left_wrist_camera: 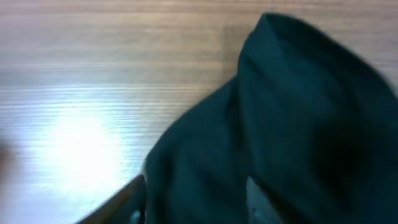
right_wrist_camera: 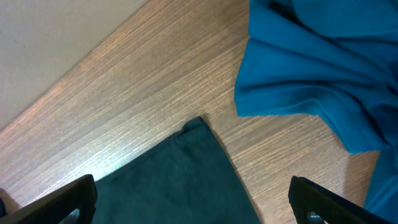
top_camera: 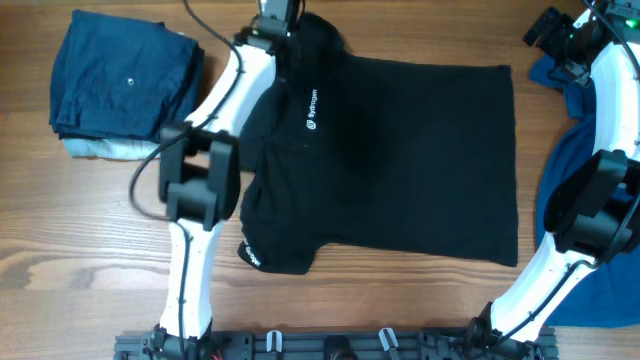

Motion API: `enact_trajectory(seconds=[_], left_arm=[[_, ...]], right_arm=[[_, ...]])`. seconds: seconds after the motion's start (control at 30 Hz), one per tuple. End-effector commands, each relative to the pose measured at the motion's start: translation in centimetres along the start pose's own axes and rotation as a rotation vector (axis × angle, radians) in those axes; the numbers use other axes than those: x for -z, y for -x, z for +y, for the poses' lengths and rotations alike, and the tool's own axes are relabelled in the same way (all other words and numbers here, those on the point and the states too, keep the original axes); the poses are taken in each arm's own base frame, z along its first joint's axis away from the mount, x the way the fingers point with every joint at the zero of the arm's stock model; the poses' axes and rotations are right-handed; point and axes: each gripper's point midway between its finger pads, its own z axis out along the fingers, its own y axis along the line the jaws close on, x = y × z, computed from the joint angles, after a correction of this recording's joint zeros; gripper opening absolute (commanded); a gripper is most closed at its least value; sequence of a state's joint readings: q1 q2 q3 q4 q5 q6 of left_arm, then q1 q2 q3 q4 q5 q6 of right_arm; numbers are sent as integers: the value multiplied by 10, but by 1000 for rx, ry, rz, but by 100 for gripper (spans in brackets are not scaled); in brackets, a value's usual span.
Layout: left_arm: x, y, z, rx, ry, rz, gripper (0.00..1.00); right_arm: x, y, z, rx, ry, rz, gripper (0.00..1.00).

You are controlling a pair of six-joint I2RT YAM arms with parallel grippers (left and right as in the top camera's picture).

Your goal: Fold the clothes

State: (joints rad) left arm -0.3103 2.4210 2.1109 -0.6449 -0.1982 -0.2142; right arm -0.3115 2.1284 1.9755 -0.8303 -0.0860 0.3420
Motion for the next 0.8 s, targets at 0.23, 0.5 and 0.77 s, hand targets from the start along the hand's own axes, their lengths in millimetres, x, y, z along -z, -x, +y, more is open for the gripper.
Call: enact_trajectory(seconds=[0.23, 0.5, 0.77], left_arm=[[194, -39, 51, 160, 10, 302, 68], [374, -88, 53, 136, -65, 271, 77], [459, -100, 81, 284, -156, 64, 93]], right_arm=[[0, 3, 1, -2, 9, -5, 100], [0, 9, 3, -96, 18, -26, 99], [0, 11, 4, -138, 24, -35, 100]])
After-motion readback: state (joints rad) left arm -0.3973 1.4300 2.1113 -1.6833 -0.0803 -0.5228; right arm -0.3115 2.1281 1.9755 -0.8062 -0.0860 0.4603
